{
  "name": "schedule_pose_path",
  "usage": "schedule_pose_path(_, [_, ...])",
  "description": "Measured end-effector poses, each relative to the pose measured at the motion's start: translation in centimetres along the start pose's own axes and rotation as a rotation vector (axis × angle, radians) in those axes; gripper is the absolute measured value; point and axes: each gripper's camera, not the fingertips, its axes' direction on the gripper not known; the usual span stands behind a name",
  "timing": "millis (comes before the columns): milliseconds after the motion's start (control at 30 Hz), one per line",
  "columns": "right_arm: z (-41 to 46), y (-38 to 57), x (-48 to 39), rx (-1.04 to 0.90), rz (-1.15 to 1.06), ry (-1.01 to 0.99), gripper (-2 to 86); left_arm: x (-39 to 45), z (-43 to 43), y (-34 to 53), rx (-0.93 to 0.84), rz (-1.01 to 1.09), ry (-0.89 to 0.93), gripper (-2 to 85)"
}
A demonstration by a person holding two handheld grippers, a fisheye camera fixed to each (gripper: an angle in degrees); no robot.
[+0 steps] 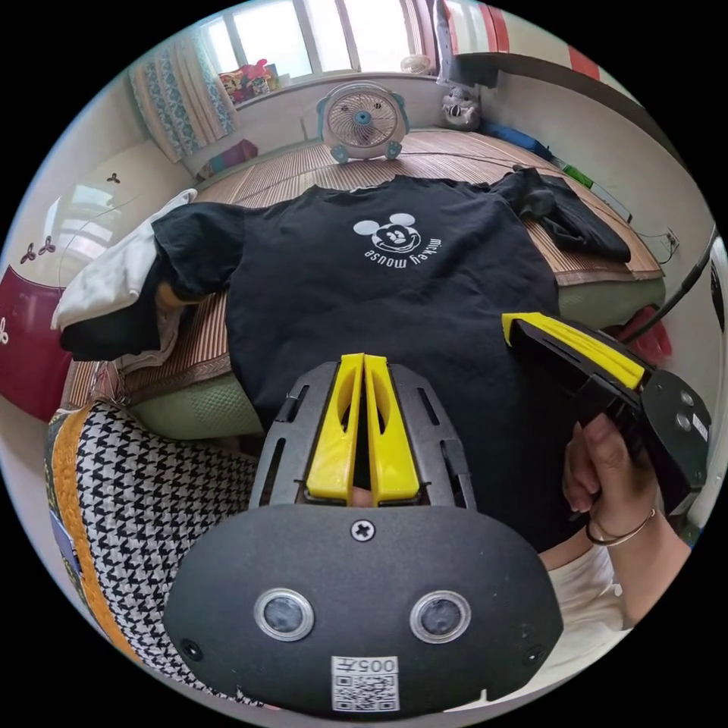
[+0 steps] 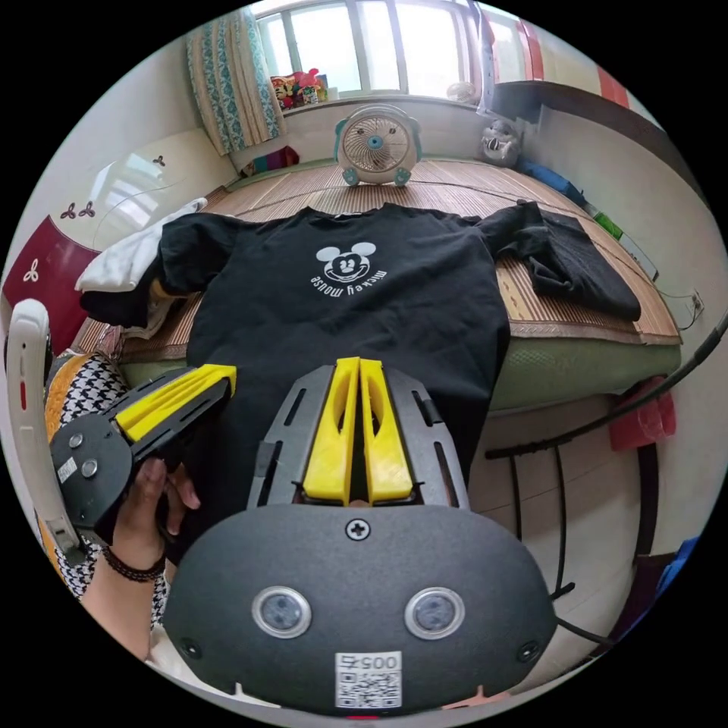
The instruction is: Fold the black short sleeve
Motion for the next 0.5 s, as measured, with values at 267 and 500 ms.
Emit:
schedule_pose_path(267, [0.7, 1.2, -0.1, -0.002, 0.007, -0.01, 2.4, 0.1, 0.8, -0.1, 0.0, -0.01, 0.016, -0.6])
schedule_pose_path(500, [1.1, 2.2, -0.4, -0.002, 0.006, -0.002, 0.9, -0.6, 1.2, 0.1, 0.001, -0.031, 0.07, -0.6])
